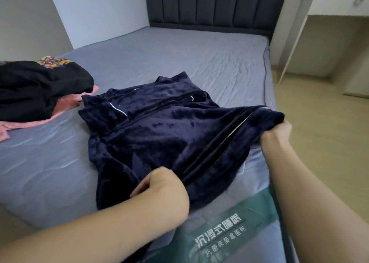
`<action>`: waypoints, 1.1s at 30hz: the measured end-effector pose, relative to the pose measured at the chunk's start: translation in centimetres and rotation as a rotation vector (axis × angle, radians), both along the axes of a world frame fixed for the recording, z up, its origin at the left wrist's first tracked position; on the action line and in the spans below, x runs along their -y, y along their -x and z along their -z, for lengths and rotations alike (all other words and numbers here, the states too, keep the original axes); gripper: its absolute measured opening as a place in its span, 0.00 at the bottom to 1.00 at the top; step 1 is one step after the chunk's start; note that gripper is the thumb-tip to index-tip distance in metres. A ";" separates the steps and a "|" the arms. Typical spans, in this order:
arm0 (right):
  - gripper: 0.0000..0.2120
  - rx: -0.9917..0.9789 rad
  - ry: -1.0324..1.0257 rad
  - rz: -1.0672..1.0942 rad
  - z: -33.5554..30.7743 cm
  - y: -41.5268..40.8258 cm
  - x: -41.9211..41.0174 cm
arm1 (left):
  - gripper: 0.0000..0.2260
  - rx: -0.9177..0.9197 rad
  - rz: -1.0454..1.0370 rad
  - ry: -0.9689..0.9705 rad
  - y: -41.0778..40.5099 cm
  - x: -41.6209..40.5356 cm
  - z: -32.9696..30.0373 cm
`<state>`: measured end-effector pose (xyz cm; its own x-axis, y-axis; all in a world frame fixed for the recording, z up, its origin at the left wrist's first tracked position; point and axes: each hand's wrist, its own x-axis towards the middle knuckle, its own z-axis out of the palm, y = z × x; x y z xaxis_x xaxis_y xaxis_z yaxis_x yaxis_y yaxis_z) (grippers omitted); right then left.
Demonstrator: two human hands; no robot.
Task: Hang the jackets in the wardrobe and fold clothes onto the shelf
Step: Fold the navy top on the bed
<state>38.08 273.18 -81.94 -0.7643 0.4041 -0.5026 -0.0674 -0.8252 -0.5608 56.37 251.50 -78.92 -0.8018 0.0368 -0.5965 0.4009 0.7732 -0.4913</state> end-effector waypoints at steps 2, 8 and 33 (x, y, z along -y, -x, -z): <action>0.11 -0.074 0.018 0.077 -0.9 0.3 -1.0 | 0.10 -0.122 0.115 -0.269 0.4 0.2 -1.3; 0.48 0.037 -0.245 -0.339 -0.5 0.9 0.3 | 0.26 -0.050 0.009 -0.309 -0.7 0.1 -2.2; 0.29 -0.011 -1.506 -0.766 -8.4 21.9 26.9 | 0.24 -0.981 -0.667 -0.161 24.4 34.0 -5.3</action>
<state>16.14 246.32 -73.53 -0.9982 0.0463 -0.0373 0.0569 0.5612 -0.8258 31.96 217.47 -73.64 -0.8018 -0.5412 0.2535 -0.5942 0.7672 -0.2415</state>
